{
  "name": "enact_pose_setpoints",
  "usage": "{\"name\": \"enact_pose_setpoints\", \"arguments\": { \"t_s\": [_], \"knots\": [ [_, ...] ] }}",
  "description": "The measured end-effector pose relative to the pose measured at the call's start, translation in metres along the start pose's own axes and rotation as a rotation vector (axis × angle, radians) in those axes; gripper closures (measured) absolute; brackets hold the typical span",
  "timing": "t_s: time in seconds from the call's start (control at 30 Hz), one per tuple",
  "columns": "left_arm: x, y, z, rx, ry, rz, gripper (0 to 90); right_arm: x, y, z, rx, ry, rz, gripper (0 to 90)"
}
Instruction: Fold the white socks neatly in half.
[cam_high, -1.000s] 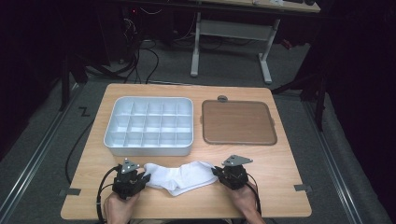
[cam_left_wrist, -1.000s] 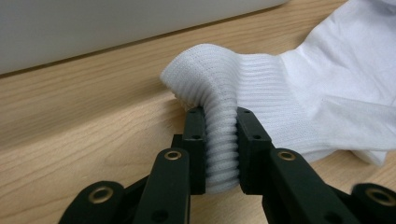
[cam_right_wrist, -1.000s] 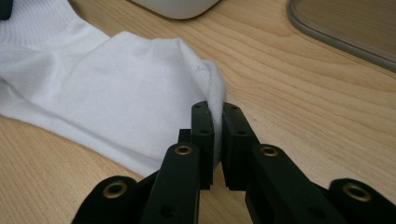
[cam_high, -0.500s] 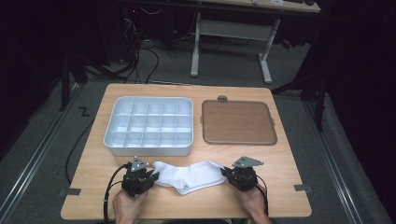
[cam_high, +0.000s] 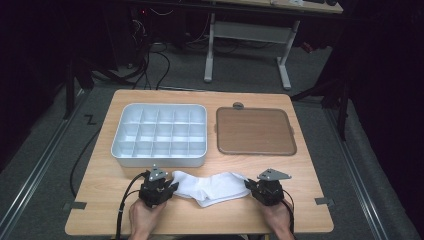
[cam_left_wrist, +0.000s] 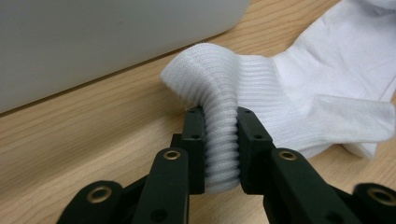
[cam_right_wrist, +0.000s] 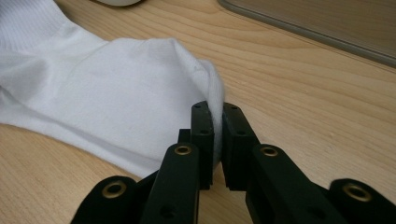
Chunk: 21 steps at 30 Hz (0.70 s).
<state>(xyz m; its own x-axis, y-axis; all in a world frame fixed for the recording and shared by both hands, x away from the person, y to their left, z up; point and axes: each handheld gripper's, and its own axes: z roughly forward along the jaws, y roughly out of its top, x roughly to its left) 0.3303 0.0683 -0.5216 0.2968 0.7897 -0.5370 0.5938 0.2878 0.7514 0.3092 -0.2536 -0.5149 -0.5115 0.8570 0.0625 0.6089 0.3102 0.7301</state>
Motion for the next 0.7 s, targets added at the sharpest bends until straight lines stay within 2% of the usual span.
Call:
{"name": "enact_pose_setpoints", "arguments": {
  "t_s": [0.33,0.7],
  "knots": [
    [-0.009,-0.002,0.009,0.006,-0.023,0.001,75.2,-0.01,-0.007,-0.008,0.001,-0.025,0.027,85.4],
    [-0.011,-0.005,0.013,0.007,-0.018,0.016,74.8,-0.014,-0.013,-0.009,0.004,-0.03,0.048,85.3]
  ]
}}
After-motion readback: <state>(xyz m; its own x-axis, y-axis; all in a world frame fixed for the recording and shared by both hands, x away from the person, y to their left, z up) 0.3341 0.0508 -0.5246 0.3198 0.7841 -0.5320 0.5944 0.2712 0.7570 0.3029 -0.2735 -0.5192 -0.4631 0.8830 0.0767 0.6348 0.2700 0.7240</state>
